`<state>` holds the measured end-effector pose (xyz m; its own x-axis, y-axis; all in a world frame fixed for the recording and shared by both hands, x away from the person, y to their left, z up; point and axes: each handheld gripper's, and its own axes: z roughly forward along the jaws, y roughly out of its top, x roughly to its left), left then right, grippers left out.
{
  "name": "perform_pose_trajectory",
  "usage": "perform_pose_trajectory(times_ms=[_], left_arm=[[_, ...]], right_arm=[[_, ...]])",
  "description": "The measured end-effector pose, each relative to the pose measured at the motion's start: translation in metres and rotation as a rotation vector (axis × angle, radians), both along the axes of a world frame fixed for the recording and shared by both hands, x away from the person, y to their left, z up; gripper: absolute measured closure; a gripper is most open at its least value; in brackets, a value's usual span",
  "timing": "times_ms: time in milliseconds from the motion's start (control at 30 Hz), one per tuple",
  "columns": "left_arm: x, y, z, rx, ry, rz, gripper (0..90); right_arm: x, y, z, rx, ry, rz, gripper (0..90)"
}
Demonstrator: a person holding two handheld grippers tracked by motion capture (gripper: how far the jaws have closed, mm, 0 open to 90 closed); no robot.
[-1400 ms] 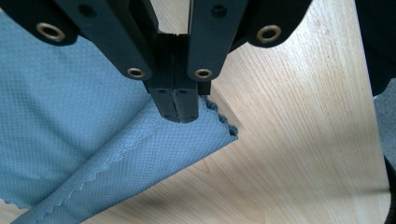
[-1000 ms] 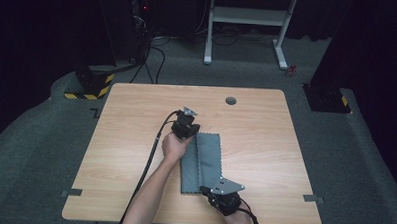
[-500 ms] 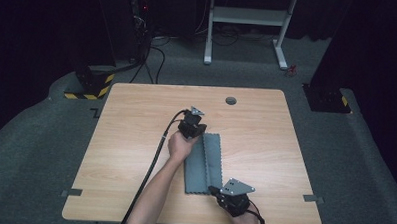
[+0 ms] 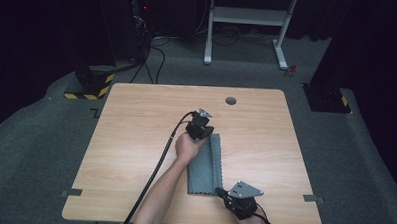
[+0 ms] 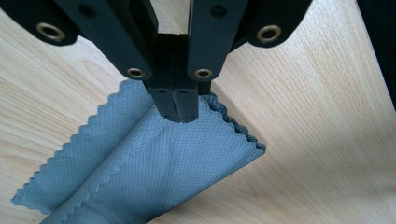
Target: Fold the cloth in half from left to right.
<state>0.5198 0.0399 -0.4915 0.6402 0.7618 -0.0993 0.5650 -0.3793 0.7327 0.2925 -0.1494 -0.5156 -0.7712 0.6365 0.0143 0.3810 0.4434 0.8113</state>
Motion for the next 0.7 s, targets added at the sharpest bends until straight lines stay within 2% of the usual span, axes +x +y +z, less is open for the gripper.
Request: perform_pose_trajectory(times_ms=[167,367,700], left_arm=[[0.000,-0.007,-0.002,0.001,-0.001,-0.014,90.0],[0.001,-0.012,-0.003,-0.036,0.006,-0.013,90.0],[0.001,-0.018,-0.008,-0.009,0.005,-0.028,89.9]], right_arm=[[-0.002,-0.005,-0.001,-0.002,0.005,-0.013,90.0],[-0.003,-0.013,-0.002,0.000,0.008,-0.030,90.0],[-0.002,-0.011,-0.004,-0.011,0.025,-0.023,90.0]])
